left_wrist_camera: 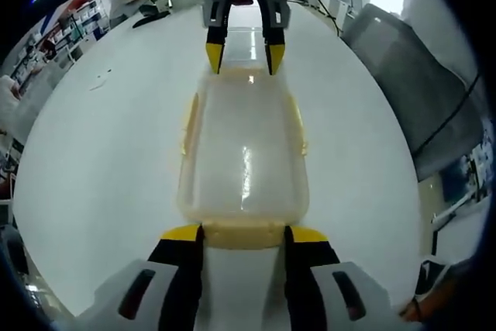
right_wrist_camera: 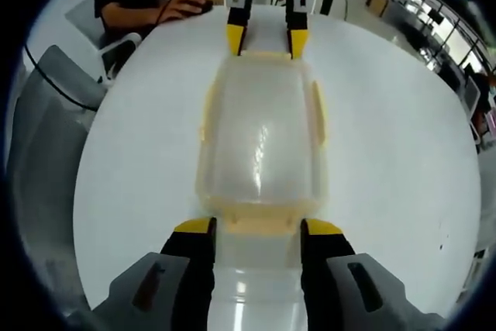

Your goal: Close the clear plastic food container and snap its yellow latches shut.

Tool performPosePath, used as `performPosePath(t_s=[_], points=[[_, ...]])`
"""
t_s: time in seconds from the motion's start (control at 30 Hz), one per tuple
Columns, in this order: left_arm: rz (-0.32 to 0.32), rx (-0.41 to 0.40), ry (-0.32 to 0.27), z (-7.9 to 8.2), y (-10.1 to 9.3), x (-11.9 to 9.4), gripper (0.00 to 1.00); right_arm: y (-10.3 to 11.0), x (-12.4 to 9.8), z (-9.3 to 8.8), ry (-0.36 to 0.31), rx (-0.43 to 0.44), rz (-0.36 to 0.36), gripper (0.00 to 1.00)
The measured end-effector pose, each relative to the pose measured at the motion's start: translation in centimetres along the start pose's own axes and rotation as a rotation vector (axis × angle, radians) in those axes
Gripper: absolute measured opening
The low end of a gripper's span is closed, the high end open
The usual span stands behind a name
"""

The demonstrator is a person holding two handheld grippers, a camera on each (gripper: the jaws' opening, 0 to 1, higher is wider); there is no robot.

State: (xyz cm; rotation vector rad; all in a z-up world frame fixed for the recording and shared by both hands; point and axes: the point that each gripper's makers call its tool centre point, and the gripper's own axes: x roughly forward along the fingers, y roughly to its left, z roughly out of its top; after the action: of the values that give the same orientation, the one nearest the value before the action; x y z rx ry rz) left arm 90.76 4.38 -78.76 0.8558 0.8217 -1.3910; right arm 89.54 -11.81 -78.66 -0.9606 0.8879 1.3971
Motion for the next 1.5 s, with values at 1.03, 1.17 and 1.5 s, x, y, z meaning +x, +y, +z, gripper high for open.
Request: performPosePath(t_s=[1.03, 1.17, 1.5], points=[[-0.012, 0.018, 0.021, 0.5, -0.3, 0.0, 0.35, 0.3, 0.0, -0.7, 0.139, -0.010, 0.017, 0.39], [-0.010, 0.013, 0.018, 0.4, -0.2, 0.0, 0.35, 0.0, 0.2, -0.7, 0.143, -0.007, 0.020, 0.39], [-0.005, 0.003, 0.011, 0.0, 0.1, 0.1, 0.34, -0.7, 0.6, -0.7, 0.150, 0.006, 0.017, 0.38]])
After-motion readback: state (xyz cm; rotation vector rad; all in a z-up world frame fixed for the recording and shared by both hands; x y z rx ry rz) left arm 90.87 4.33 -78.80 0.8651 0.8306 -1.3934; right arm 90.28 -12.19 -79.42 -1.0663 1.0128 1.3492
